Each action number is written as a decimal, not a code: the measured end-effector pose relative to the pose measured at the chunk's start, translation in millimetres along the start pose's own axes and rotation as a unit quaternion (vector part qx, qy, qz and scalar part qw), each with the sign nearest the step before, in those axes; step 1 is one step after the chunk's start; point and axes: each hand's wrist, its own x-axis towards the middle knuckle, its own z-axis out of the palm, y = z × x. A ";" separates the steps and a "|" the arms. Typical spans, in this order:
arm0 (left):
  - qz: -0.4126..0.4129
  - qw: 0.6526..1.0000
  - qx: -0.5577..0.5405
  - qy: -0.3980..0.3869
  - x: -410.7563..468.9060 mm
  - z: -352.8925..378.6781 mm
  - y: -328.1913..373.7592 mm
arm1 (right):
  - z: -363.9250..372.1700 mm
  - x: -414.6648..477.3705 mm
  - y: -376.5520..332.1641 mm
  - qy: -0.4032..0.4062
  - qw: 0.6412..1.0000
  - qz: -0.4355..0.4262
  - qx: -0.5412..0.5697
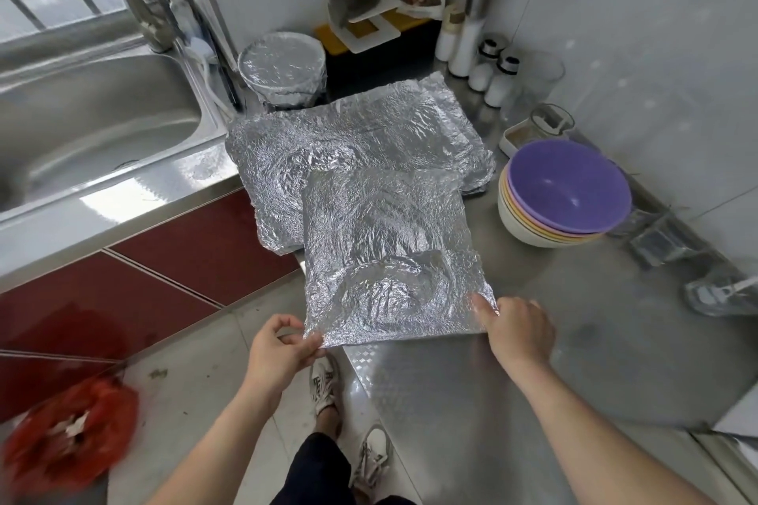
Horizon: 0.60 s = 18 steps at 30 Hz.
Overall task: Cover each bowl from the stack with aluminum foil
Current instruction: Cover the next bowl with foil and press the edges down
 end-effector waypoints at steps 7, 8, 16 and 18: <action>0.009 1.000 0.023 -0.001 -1.5 -2.1 8.2 | 3.3 -1.9 -2.3 -0.010 0.999 0.017 0.030; 0.005 1.000 0.028 0.001 -0.2 -2.7 7.9 | 4.5 -1.4 -2.3 -0.007 0.999 0.017 0.034; 0.306 0.889 0.302 0.160 -19.0 20.2 20.2 | 7.9 -1.1 -2.7 -0.001 0.999 0.017 0.034; 0.432 0.816 0.375 0.087 -21.6 46.6 26.4 | 7.5 -1.3 -5.0 -0.012 1.000 0.018 0.008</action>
